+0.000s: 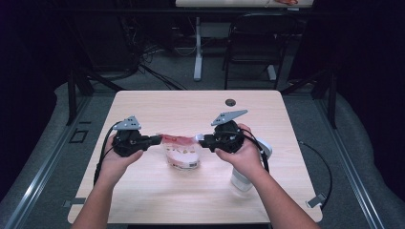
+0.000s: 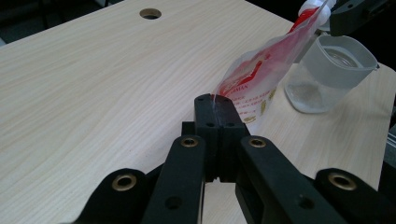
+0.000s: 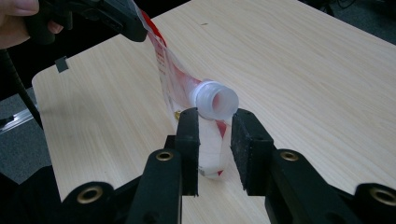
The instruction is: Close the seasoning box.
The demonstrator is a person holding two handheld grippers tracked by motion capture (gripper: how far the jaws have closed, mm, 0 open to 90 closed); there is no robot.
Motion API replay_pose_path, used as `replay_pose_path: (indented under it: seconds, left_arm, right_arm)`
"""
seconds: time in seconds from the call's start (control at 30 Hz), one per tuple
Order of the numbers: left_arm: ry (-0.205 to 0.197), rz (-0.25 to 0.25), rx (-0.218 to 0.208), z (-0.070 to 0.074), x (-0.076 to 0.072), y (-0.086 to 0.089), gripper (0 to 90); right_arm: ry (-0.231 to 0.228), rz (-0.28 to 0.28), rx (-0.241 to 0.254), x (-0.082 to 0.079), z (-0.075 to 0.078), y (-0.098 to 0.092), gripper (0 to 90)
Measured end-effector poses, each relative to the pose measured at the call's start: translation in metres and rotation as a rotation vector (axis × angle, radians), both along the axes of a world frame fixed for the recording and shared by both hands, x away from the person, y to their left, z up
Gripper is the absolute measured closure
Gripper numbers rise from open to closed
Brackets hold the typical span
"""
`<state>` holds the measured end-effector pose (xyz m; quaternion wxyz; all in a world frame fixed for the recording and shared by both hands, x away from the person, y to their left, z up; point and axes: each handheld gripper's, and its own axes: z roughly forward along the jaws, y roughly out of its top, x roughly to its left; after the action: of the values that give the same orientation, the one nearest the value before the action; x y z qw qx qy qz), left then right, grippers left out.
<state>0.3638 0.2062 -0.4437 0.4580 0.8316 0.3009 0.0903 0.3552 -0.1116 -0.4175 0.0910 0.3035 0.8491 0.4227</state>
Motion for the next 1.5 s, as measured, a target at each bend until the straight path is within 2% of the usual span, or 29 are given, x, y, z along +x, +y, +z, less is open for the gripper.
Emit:
replay_pose_path:
  seconds: [0.17, 0.47, 0.83, 1.3, 1.5]
  left_arm:
    - [0.008, -0.006, -0.005, 0.000, -0.001, -0.001, 90.0]
    - [0.020, -0.032, -0.040, 0.002, -0.004, -0.007, 90.0]
    - [0.018, -0.063, -0.041, 0.000, -0.009, -0.022, 90.0]
    - [0.015, -0.089, -0.032, -0.001, -0.012, -0.029, 89.4]
    - [0.014, -0.080, -0.037, -0.001, -0.012, -0.027, 87.1]
  right_arm:
    - [-0.002, 0.004, -0.001, -0.003, 0.001, -0.001, 72.8]
    - [-0.012, 0.007, -0.005, -0.011, 0.007, -0.009, 72.8]
    - [-0.014, -0.003, -0.025, -0.023, 0.008, -0.023, 72.6]
    - [-0.015, -0.004, -0.061, -0.030, 0.005, -0.032, 72.9]
    - [-0.036, 0.011, -0.113, -0.033, 0.006, -0.030, 73.4]
